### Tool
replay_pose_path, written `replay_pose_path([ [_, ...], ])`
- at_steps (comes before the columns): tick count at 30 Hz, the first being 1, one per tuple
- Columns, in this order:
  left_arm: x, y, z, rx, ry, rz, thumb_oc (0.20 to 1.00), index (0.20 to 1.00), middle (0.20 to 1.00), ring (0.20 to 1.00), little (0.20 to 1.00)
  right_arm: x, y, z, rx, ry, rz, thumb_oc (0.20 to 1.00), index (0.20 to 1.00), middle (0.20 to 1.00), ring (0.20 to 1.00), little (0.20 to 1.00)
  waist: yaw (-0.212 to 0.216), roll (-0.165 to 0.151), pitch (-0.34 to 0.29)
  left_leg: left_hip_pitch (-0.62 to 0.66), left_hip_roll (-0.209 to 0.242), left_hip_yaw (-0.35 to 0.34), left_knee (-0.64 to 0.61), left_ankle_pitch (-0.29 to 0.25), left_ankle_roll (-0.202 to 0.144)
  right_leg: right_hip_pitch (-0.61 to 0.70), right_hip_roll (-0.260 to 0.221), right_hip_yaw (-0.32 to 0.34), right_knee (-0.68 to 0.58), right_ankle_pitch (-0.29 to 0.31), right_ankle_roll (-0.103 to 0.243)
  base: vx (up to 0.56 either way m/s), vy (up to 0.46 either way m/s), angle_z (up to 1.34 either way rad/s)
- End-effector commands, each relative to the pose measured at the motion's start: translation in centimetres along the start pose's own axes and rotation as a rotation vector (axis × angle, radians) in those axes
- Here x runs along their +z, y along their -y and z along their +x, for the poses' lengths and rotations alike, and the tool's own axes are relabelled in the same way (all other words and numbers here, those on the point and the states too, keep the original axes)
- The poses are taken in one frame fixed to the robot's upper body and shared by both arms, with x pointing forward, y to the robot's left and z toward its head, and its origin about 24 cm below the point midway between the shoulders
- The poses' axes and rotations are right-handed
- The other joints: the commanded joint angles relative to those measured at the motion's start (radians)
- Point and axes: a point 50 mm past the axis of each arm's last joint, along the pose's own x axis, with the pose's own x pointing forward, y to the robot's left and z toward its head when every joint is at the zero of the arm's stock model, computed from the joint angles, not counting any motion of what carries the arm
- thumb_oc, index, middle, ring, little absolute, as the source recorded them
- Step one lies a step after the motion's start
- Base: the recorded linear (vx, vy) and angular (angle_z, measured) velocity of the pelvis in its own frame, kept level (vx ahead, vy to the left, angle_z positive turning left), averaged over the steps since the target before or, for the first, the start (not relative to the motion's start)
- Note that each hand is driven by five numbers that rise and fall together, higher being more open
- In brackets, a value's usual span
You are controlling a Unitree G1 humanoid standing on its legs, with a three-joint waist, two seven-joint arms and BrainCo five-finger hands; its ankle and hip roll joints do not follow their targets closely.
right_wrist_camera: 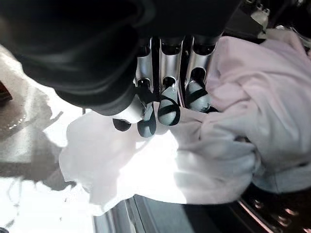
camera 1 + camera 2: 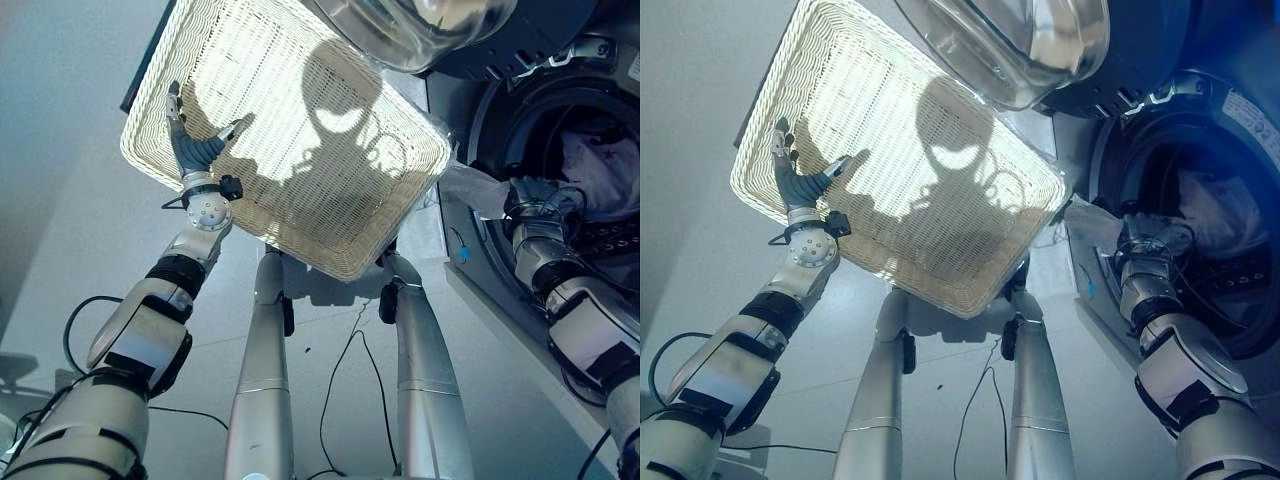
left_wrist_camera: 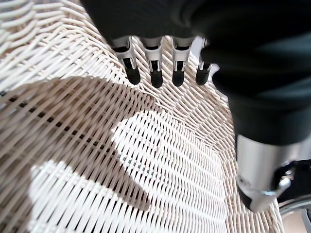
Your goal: Put the clothes into the washing machine.
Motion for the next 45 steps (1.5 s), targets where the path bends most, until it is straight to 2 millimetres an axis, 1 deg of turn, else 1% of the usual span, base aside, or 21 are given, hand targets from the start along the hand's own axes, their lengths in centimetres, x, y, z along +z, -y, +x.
replay_pose_path([
  [1,1.6,0.7,0.6,0.043,0.069,-0.072,1.000,1.000,1.000,1.000,1.000,-2.3,0.3,0.3,-0.002,-0.062,-0.130,0.200,0.200,0.200,0.200,0.200,-0.019,0.032,-0.019,-0.035,-0.075,0.057,0.115,-0.090,0.050,0.064,0.056,-0.046,-0.264,0.201,0.059,0.00,0.000,0.00],
  [4,1.5,0.7,0.5,0.044,0.065,-0.074,1.000,1.000,1.000,1.000,1.000,-2.4,0.1,0.2,-0.005,-0.069,-0.093,0.200,0.200,0.200,0.200,0.200,-0.019,0.033,-0.019,-0.036,-0.077,0.057,0.115,-0.089,0.052,0.061,0.058,-0.043,-0.262,0.201,0.058,0.00,0.000,0.00],
  [7,1.4,0.6,0.4,0.044,0.058,-0.075,1.000,1.000,1.000,1.000,1.000,-2.6,-0.4,0.0,0.023,-0.123,0.060,0.200,0.200,0.200,0.200,0.200,-0.018,0.034,-0.019,-0.035,-0.077,0.057,0.117,-0.089,0.053,0.062,0.059,-0.043,-0.259,0.201,0.057,0.00,0.000,0.00],
  [8,1.3,0.5,0.3,0.043,0.056,-0.075,1.000,1.000,1.000,1.000,1.000,-3.1,-1.0,-0.3,0.056,-0.229,0.297,0.200,0.200,0.200,0.200,0.200,-0.018,0.033,-0.019,-0.035,-0.078,0.055,0.121,-0.091,0.053,0.062,0.060,-0.042,-0.257,0.201,0.057,0.00,0.000,0.00],
  [11,1.0,0.1,0.2,0.043,0.053,-0.076,1.000,1.000,1.000,1.000,1.000,-4.1,-2.0,-0.7,0.086,-0.438,0.732,0.200,0.200,0.200,0.200,0.200,-0.017,0.031,-0.019,-0.033,-0.077,0.051,0.127,-0.095,0.051,0.065,0.059,-0.041,-0.255,0.200,0.056,0.00,0.000,0.00],
  [12,1.0,0.1,0.2,0.043,0.053,-0.076,1.000,1.000,1.000,1.000,1.000,-4.1,-2.0,-0.7,0.086,-0.438,0.732,0.200,0.200,0.200,0.200,0.200,-0.017,0.031,-0.019,-0.033,-0.077,0.051,0.127,-0.095,0.051,0.065,0.059,-0.041,-0.255,0.200,0.056,0.00,0.000,0.00],
  [13,0.7,-0.2,0.1,0.045,0.052,-0.073,1.000,1.000,1.000,1.000,1.000,-5.0,-2.7,-1.1,0.086,-0.560,0.977,0.200,0.200,0.200,0.200,0.200,-0.018,0.029,-0.019,-0.031,-0.074,0.048,0.128,-0.100,0.050,0.069,0.060,-0.039,-0.254,0.198,0.058,0.00,0.000,0.00],
  [14,0.6,-0.3,0.0,0.046,0.051,-0.071,1.000,1.000,1.000,1.000,1.000,-5.5,-2.8,-1.2,0.077,-0.617,1.097,0.200,0.200,0.200,0.200,0.200,-0.019,0.028,-0.019,-0.030,-0.073,0.047,0.131,-0.103,0.049,0.070,0.060,-0.038,-0.252,0.198,0.059,0.00,0.000,0.00],
  [16,0.5,-0.6,-0.2,0.049,0.049,-0.063,1.000,1.000,1.000,1.000,1.000,-6.8,-2.8,-1.3,0.041,-0.722,1.324,0.200,0.200,0.200,0.200,0.200,-0.022,0.022,-0.019,-0.027,-0.071,0.043,0.138,-0.111,0.048,0.072,0.062,-0.038,-0.249,0.198,0.061,0.00,0.000,0.00],
  [17,0.4,-0.6,-0.2,0.050,0.048,-0.062,1.000,1.000,1.000,1.000,1.000,-7.0,-2.8,-1.3,0.039,-0.736,1.352,0.200,0.200,0.200,0.200,0.200,-0.022,0.021,-0.019,-0.026,-0.070,0.043,0.138,-0.112,0.047,0.073,0.062,-0.038,-0.250,0.199,0.062,0.01,-0.040,0.00],
  [19,0.4,-1.0,-0.2,0.056,0.047,-0.044,1.000,1.000,1.000,1.000,1.000,-8.4,-2.1,-1.2,-0.056,-0.842,1.582,0.200,0.200,0.200,0.200,0.200,-0.025,0.008,-0.019,-0.024,-0.067,0.036,0.143,-0.119,0.045,0.078,0.063,-0.041,-0.250,0.204,0.067,0.01,-0.066,-0.01],
  [21,0.4,-1.6,-0.1,0.063,0.051,-0.031,1.000,1.000,1.000,1.000,1.000,-9.6,-1.3,-1.0,-0.136,-0.882,1.702,0.200,0.200,0.200,0.200,0.200,-0.029,-0.005,-0.019,-0.022,-0.062,0.031,0.143,-0.126,0.043,0.082,0.065,-0.043,-0.254,0.209,0.071,0.00,-0.084,-0.01],
  [27,0.7,-2.9,0.7,0.083,0.058,-0.011,1.000,1.000,1.000,1.000,1.000,-12.7,1.9,-0.4,-0.371,-0.930,1.850,0.200,0.200,0.200,0.200,0.200,-0.038,-0.036,-0.019,-0.011,-0.051,0.021,0.122,-0.129,0.038,0.093,0.072,-0.047,-0.272,0.218,0.079,-0.01,-0.047,-0.04],
  [28,0.8,-3.2,0.9,0.074,0.075,0.002,1.000,1.000,1.000,1.000,1.000,-14.6,3.7,-0.4,-0.503,-0.949,1.883,0.200,0.200,0.200,0.200,0.200,-0.038,-0.041,-0.019,-0.008,-0.049,0.020,0.114,-0.129,0.035,0.098,0.070,-0.051,-0.283,0.220,0.080,0.00,-0.050,-0.09],
  [33,0.9,-4.8,1.2,0.096,0.079,0.013,1.000,1.000,1.000,1.000,1.000,-18.4,5.4,-1.7,-0.795,-0.965,1.911,0.200,0.200,0.200,0.200,0.200,-0.051,-0.067,-0.019,0.000,-0.042,0.012,0.120,-0.141,0.038,0.114,0.078,-0.052,-0.283,0.216,0.082,-0.01,-0.056,-0.01],
  [38,1.7,-4.8,2.3,0.076,0.089,0.017,1.000,1.000,1.000,1.000,1.000,-18.4,7.3,-1.1,-0.756,-0.864,1.766,0.200,0.200,0.200,0.200,0.200,-0.054,-0.072,-0.019,0.005,-0.041,0.016,0.112,-0.138,0.039,0.122,0.072,-0.059,-0.295,0.217,0.083,0.00,0.000,0.00],
  [40,2.0,-4.6,2.8,0.059,0.095,0.018,1.000,1.000,1.000,1.000,1.000,-18.1,7.9,-0.5,-0.704,-0.841,1.703,0.567,0.567,0.567,0.567,0.567,-0.047,-0.068,-0.019,0.004,-0.044,0.014,0.109,-0.137,0.040,0.120,0.068,-0.062,-0.296,0.215,0.081,0.02,-0.010,-0.03],
  [41,2.0,-4.5,2.8,0.055,0.093,0.016,1.000,1.000,1.000,1.000,1.000,-17.8,8.0,-0.4,-0.683,-0.809,1.594,0.715,0.715,0.715,0.715,0.715,-0.045,-0.063,-0.019,0.003,-0.044,0.014,0.109,-0.136,0.040,0.118,0.066,-0.063,-0.294,0.214,0.081,0.02,-0.015,-0.04],
  [42,2.1,-4.1,2.8,0.049,0.094,0.011,1.000,1.000,1.000,1.000,1.000,-17.1,8.5,0.1,-0.659,-0.756,1.531,1.000,1.000,1.000,1.000,1.000,-0.043,-0.056,-0.019,-0.001,-0.048,0.014,0.109,-0.134,0.042,0.115,0.063,-0.063,-0.296,0.215,0.080,0.00,0.000,0.00],
  [44,2.4,-3.8,2.9,0.047,0.100,0.007,1.000,1.000,1.000,1.000,1.000,-16.4,9.0,0.4,-0.645,-0.710,1.468,1.000,1.000,1.000,1.000,1.000,-0.044,-0.053,-0.019,-0.014,-0.052,0.014,0.108,-0.125,0.043,0.103,0.060,-0.063,-0.299,0.223,0.080,0.00,0.000,0.00],
  [45,2.5,-3.3,2.9,0.043,0.096,0.004,1.000,1.000,1.000,1.000,1.000,-14.0,9.9,1.3,-0.596,-0.578,1.272,1.000,1.000,1.000,1.000,1.000,-0.039,-0.045,-0.019,-0.012,-0.054,0.014,0.111,-0.133,0.044,0.104,0.060,-0.062,-0.296,0.216,0.079,0.00,0.000,0.00],
])
